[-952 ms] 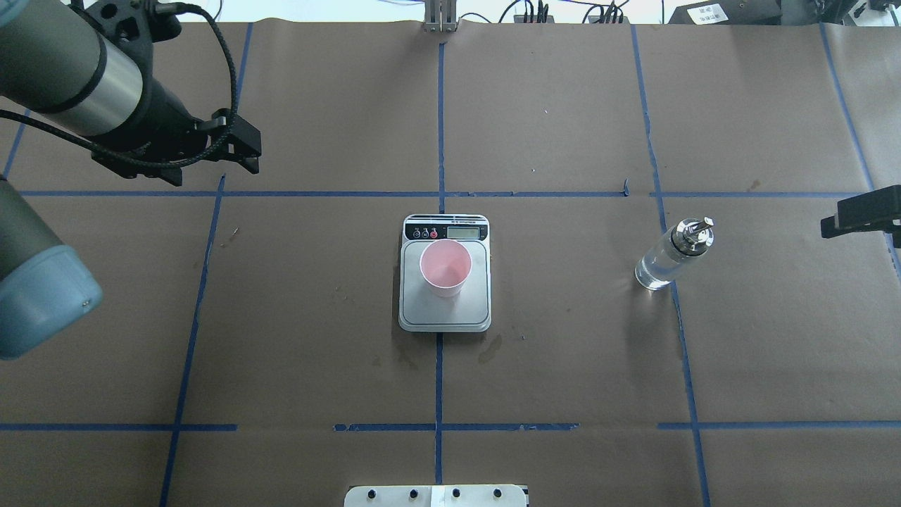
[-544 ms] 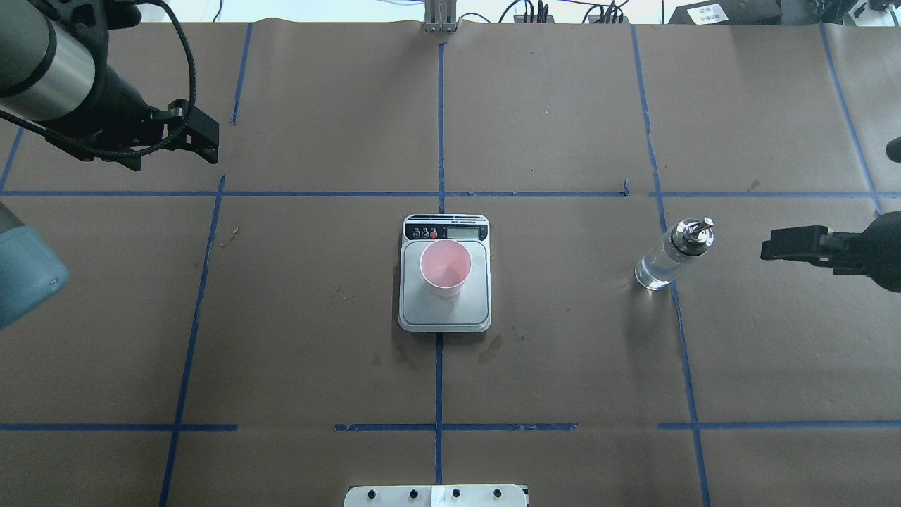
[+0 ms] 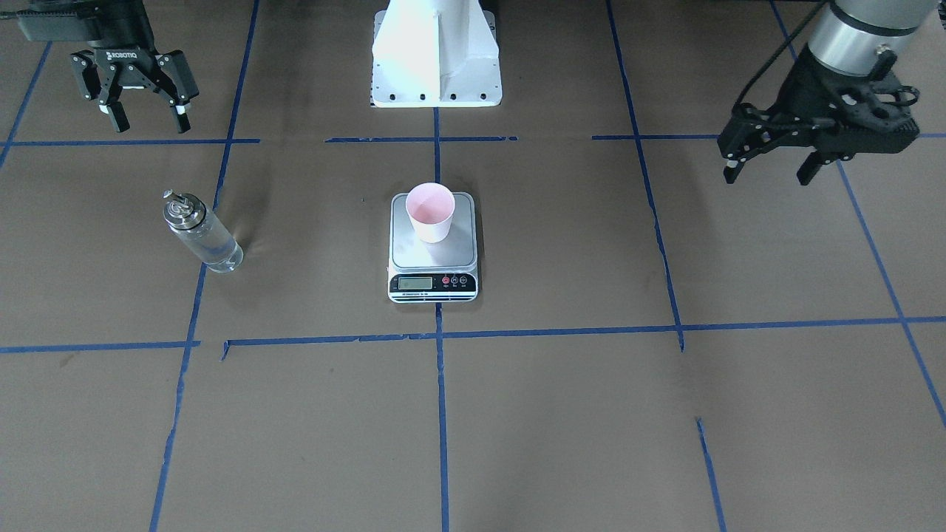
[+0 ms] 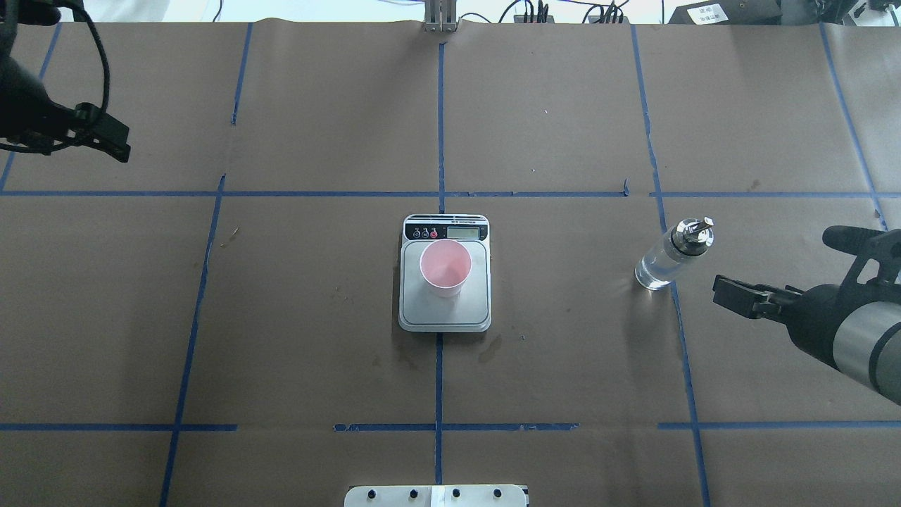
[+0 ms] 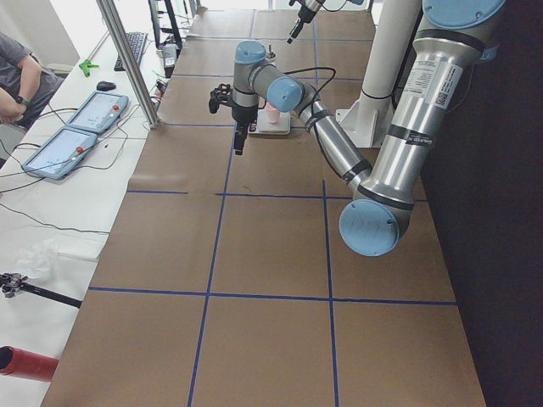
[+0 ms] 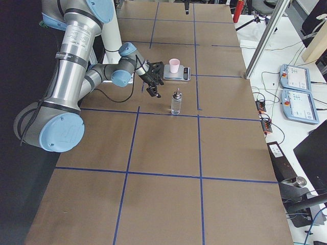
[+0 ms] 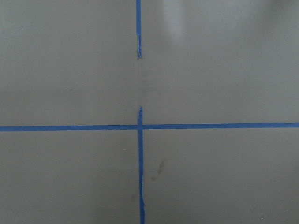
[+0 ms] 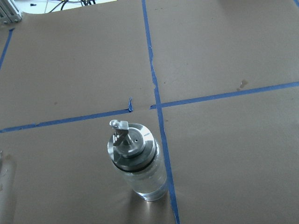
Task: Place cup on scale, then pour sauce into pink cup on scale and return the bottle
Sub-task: 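Grasp the glass bottle with the right gripper and lift it, then carry the bottle with the right gripper over the pink cup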
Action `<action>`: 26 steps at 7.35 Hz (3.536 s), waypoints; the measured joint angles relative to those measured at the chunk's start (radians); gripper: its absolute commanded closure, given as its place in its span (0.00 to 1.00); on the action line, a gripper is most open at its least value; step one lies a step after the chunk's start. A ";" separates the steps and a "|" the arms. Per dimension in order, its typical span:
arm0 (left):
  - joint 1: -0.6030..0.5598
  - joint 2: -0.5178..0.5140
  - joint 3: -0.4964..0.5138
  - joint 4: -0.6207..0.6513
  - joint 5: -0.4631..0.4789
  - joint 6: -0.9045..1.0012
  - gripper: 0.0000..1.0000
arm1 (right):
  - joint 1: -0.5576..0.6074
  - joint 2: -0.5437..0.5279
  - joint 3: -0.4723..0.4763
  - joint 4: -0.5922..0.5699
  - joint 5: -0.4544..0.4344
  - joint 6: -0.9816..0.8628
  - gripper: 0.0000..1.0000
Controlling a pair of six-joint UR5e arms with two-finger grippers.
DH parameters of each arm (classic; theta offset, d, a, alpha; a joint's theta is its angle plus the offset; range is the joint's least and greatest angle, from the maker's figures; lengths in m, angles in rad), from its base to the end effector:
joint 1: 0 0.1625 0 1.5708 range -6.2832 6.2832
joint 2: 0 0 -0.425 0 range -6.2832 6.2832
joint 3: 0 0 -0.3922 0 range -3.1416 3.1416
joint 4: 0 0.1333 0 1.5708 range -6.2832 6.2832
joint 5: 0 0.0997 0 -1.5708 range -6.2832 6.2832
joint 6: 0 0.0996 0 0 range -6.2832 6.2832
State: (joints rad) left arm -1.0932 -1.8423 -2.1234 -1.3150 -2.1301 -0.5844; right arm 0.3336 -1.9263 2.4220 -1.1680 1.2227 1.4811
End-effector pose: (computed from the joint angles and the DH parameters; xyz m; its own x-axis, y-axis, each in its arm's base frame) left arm 0.1629 -0.4898 0.3016 0.7321 0.1235 -0.6699 0.0198 0.9791 0.2022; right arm -0.2593 -0.2669 0.3547 0.6363 0.1314 0.7602 -0.5050 0.8159 0.2817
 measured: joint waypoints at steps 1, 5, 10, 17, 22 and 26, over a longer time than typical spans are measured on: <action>-0.041 0.044 0.025 -0.016 -0.020 0.102 0.00 | -0.035 0.009 -0.017 0.002 -0.055 0.021 0.00; -0.190 0.169 0.190 -0.186 -0.034 0.464 0.00 | -0.129 0.115 -0.199 0.005 -0.303 0.010 0.00; -0.315 0.238 0.317 -0.328 -0.031 0.759 0.00 | -0.154 0.167 -0.416 0.215 -0.420 -0.118 0.00; -0.317 0.230 0.326 -0.331 -0.030 0.756 0.00 | -0.130 0.223 -0.489 0.252 -0.431 -0.216 0.00; -0.318 0.218 0.326 -0.328 -0.028 0.749 0.00 | -0.066 0.283 -0.559 0.252 -0.421 -0.245 0.00; -0.318 0.209 0.324 -0.327 -0.027 0.746 0.00 | -0.045 0.325 -0.586 0.251 -0.416 -0.257 0.51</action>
State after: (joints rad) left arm -1.4113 -1.6329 -1.7993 -1.6416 -2.1573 0.1616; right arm 0.2889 -1.6013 1.8356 -0.9173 0.8071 1.2240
